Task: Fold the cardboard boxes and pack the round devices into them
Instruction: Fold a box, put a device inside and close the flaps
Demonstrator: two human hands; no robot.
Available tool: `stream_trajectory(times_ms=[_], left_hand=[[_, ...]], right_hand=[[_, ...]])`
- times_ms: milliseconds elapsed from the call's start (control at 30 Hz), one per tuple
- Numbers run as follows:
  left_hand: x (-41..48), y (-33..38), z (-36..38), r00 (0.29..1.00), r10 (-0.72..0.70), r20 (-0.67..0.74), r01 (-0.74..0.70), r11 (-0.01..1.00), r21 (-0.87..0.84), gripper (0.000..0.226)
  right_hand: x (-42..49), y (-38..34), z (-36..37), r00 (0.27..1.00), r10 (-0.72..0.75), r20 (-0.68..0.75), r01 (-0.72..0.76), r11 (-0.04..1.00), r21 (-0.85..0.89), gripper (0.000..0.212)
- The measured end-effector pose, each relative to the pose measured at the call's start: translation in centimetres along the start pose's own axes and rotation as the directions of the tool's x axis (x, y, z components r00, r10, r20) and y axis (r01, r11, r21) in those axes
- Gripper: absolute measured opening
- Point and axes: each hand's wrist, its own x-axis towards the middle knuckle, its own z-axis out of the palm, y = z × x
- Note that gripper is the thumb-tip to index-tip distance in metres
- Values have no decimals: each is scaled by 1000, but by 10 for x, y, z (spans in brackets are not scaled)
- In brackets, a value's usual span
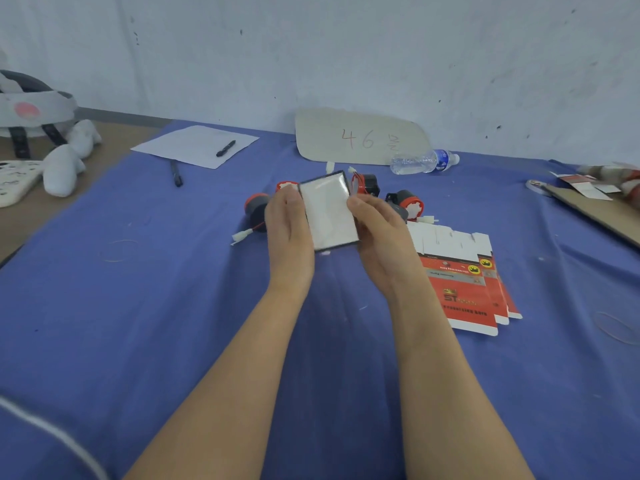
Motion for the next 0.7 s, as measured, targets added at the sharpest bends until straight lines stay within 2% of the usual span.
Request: stream_trajectory(times_ms=[33,100,200,267,333,433,533,600,700], left_hand=[[0,-2,-2,997,74,-36,-71,994,79,23],[0,-4,-5,995,95,-26,-92,991,100,25],[-3,1,-4,992,70,100,-62,995,-75,24],[-1,5,-1,992,62,109,-39,979,-198,26],[2,4,1,988,9,157,32,965,-259,32],[4,-1,2,963,-122,242,195,932,-305,29],[7,-9,-4,973,-97,210,139,971,-196,23],[8,-11,-9,965,-162,204,192,972,-137,37],[10,-15,-13,946,-236,224,236,971,27,35]], right_hand=[[-1,-1,3,994,-88,-65,82,992,-93,21],[-3,-2,10,950,-296,-94,254,915,-313,24],[-7,-3,23,898,-433,80,416,773,-480,20],[-9,0,29,868,-465,177,465,633,-618,16],[-10,6,33,882,-432,189,415,519,-747,20],[-10,12,33,931,-341,134,273,403,-874,23],[-10,12,33,949,-274,157,241,310,-920,16],[-11,11,32,955,-236,180,239,253,-937,15],[-10,8,29,973,-122,198,223,239,-945,15]])
